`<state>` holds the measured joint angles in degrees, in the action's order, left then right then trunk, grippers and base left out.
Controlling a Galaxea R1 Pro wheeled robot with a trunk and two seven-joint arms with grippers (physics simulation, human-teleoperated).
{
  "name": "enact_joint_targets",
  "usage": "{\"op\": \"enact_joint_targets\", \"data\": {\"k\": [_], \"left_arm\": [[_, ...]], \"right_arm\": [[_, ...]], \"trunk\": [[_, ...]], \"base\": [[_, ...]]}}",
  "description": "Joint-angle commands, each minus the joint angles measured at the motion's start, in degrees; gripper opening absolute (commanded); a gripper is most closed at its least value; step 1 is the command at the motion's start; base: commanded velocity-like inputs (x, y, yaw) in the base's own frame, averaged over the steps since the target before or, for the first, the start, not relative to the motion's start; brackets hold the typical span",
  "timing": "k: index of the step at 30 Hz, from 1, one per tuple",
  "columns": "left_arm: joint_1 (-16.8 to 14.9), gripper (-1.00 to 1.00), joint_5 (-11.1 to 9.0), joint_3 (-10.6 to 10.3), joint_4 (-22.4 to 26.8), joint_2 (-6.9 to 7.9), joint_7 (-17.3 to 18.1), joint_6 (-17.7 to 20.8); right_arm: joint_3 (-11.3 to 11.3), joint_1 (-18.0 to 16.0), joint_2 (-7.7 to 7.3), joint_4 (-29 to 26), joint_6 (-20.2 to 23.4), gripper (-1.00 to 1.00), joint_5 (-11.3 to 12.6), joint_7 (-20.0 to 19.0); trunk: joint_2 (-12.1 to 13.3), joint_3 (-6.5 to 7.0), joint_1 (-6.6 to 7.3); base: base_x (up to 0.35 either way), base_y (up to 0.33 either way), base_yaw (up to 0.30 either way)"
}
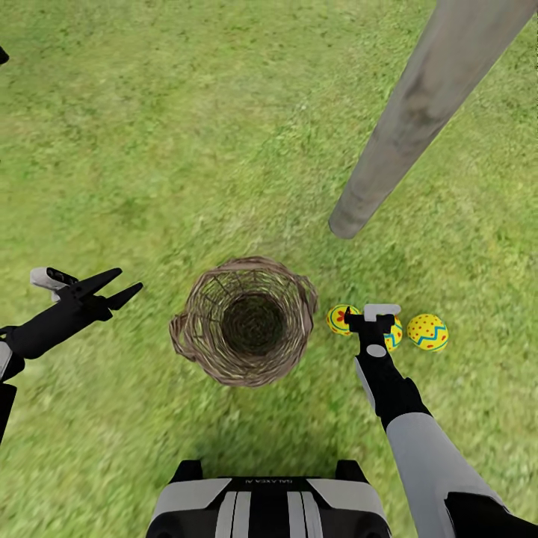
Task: Take the three Easter eggs out of the wicker basket on the lawn in the garden, then place them on the lawn next to a single tree (choose any tree) so that all three eggs are next to the same tree and none are left in the basket.
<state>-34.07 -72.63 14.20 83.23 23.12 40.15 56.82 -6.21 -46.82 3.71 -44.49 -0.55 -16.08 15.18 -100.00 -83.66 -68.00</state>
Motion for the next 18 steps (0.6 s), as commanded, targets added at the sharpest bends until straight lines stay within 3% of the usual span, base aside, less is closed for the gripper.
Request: {"op": "enact_joint_targets", "data": {"k": [1,18], "left_arm": [[0.0,1.00,0.2,0.0,0.0,0.00,0.2,0.2],[0.0,1.00,0.7,-0.1,-0.5,-0.17,-0.1,0.0]], "right_arm": [[-0.2,0.0,0.07,0.0,-0.1,1.00,-0.5,0.0],[-0.2,0.0,0.15,0.1,0.0,1.00,-0.4,-0.2]], "trunk": [[0.0,0.07,0.00],[0.0,1.59,0.00]], "base": [[0.000,0.000,0.000],[0.000,0.000,0.000]]}}
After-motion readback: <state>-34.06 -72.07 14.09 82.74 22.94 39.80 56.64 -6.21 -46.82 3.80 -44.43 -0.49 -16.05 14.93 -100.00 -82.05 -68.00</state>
